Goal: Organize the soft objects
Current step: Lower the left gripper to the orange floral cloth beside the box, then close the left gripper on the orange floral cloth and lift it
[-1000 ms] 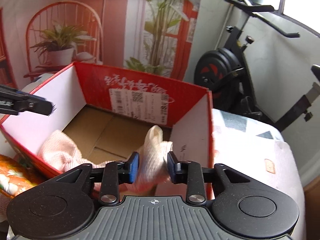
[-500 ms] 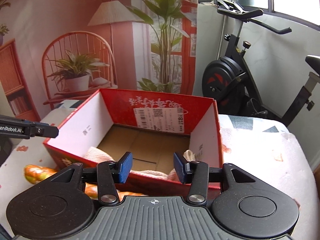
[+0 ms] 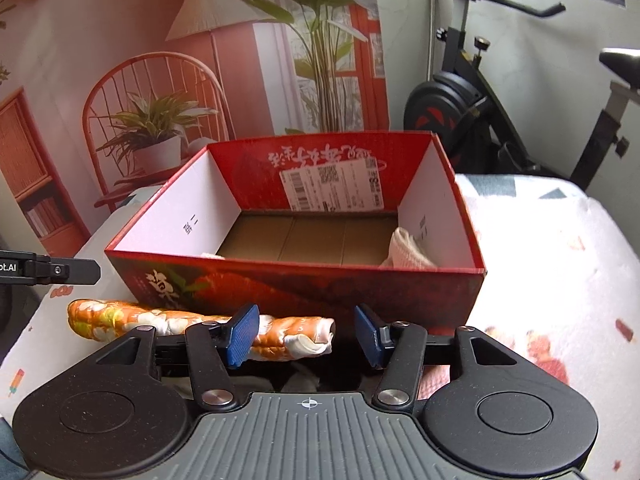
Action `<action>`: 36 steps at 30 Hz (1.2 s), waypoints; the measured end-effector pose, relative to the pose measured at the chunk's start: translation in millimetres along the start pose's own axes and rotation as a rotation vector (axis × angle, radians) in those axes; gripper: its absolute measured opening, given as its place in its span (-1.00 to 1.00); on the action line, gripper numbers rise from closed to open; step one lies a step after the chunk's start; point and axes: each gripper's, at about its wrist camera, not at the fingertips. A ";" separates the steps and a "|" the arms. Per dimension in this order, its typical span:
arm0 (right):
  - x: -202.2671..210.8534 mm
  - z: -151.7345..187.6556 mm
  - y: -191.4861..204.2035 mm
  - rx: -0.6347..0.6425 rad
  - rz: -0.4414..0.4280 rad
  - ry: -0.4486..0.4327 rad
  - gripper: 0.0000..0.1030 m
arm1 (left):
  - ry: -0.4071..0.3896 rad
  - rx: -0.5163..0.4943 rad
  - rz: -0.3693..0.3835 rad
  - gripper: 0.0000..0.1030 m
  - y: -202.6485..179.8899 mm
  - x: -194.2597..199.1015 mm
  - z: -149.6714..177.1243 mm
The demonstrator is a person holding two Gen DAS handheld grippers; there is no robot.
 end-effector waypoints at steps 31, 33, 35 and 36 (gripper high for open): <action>-4.6 42.1 -13.6 -0.218 -0.068 0.038 -0.81 | 0.065 0.132 0.068 -0.68 10.5 -21.0 44.4; 0.4 42.4 -14.0 -0.231 -0.075 0.021 -0.82 | 0.053 0.113 0.065 -0.69 7.7 -15.8 43.5; 5.9 42.9 -12.5 -0.232 -0.076 0.006 -0.84 | 0.036 0.090 0.063 -0.70 3.6 -9.6 43.0; 8.6 42.8 -11.6 -0.231 -0.077 -0.002 -0.84 | 0.024 0.077 0.062 -0.70 1.9 -6.1 42.6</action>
Point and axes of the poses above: each gripper's, at about its wrist camera, not at the fingertips, and x roughly against the way its jaws point, y to its left, z to its underside, and after that the axes turned 1 degree about -x, right-handed
